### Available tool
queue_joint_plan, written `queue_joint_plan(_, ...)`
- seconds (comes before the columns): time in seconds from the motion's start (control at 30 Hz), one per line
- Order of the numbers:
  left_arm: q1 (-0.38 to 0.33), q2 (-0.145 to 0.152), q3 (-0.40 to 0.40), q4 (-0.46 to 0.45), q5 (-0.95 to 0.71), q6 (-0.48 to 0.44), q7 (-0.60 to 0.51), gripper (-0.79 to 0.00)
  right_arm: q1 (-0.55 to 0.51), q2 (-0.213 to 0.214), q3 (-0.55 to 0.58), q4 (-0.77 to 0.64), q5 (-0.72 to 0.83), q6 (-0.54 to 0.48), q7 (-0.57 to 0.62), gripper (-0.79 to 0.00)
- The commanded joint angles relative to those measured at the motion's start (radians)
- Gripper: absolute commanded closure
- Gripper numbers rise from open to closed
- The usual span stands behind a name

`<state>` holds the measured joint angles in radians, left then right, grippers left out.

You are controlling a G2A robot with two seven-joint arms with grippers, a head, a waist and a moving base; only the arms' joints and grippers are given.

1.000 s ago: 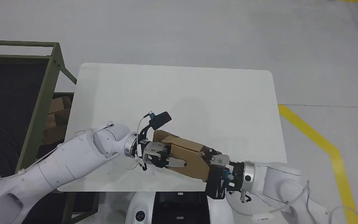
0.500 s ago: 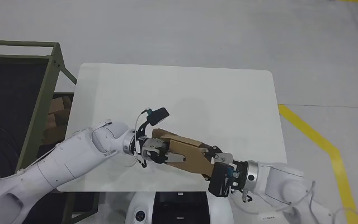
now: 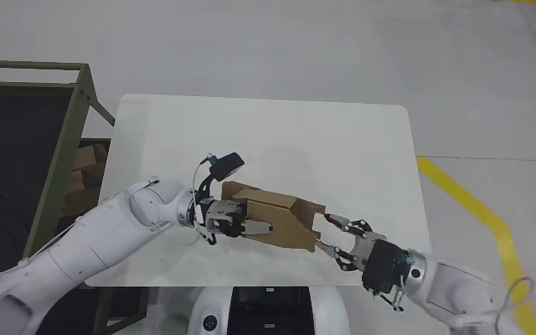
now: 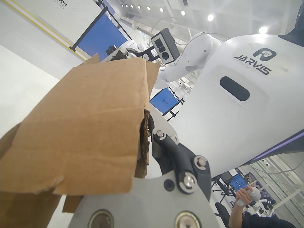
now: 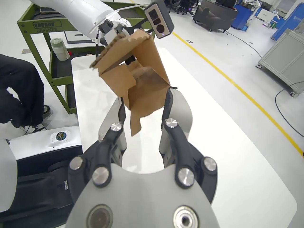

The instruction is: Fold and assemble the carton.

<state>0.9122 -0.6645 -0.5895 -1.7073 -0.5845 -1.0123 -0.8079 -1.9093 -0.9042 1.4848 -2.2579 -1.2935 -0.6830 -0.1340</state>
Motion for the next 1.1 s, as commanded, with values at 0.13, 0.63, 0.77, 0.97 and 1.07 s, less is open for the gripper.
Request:
queue_joint_plan(0.13,0.044,-0.004,-0.058,0.001,0.001,0.0,0.0,0.0,-0.058,0.004,0.075,0.075,0.21,-0.09,-0.024,-0.785)
queue_joint_plan(0.63,0.102,-0.035,-0.133,0.016,0.062,0.0,0.0,0.0,-0.036,0.0,0.036,0.049,0.305,-0.066,0.031,-0.785)
queue_joint_plan(0.77,0.11,-0.044,-0.14,0.028,0.084,0.0,0.0,0.0,0.001,-0.002,0.02,0.008,0.375,-0.037,0.097,-0.785)
queue_joint_plan(0.97,0.116,-0.055,-0.146,0.031,0.103,0.0,0.0,0.0,0.032,-0.004,0.003,-0.067,0.437,0.044,0.234,-0.785)
queue_joint_plan(1.07,0.119,-0.06,-0.15,0.032,0.111,0.0,0.0,0.0,0.056,-0.006,-0.011,-0.08,0.471,0.104,0.304,-0.785)
